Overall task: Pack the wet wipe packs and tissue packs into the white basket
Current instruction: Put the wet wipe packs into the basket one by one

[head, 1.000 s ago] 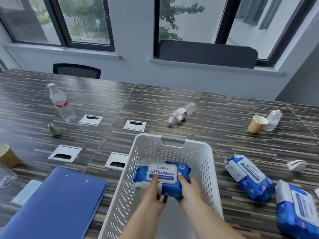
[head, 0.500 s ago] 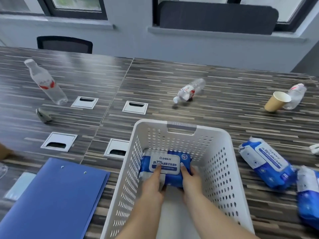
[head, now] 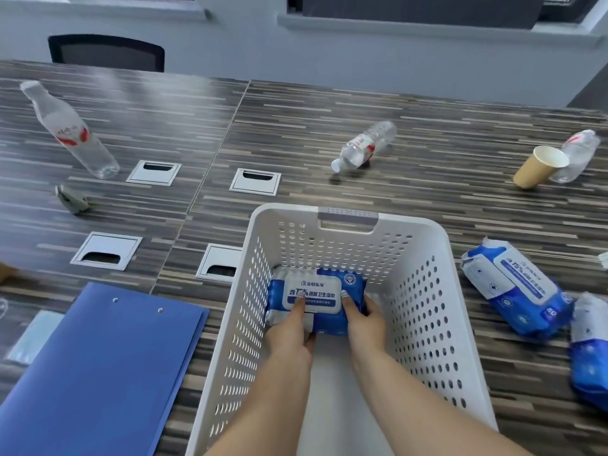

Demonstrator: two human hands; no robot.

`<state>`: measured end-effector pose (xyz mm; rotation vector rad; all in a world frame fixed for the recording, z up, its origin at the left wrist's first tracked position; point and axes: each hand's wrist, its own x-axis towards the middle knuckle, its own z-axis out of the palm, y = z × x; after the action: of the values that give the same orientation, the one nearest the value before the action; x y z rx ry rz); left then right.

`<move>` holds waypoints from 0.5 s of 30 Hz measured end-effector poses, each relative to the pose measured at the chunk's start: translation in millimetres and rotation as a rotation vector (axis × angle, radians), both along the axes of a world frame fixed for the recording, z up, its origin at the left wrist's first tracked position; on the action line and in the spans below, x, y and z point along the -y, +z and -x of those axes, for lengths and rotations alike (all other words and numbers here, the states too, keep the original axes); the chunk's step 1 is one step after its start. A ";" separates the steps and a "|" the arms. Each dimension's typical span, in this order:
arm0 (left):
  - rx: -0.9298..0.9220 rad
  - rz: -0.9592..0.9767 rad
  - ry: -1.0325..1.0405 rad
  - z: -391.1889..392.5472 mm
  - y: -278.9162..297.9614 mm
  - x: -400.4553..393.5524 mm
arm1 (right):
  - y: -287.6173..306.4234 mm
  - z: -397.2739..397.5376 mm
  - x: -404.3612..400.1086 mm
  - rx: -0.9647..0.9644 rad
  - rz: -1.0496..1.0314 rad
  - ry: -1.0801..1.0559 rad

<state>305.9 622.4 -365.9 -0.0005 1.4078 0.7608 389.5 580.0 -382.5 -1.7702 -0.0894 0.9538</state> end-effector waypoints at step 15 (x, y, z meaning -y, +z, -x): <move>-0.143 -0.134 -0.182 4.0 76.6 25.9 | 66.3 2.2 10.5 0.096 -0.105 0.007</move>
<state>301.8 596.4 -289.3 0.2879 1.4668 0.7125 387.3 569.5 -316.2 -1.7194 -0.2036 0.8543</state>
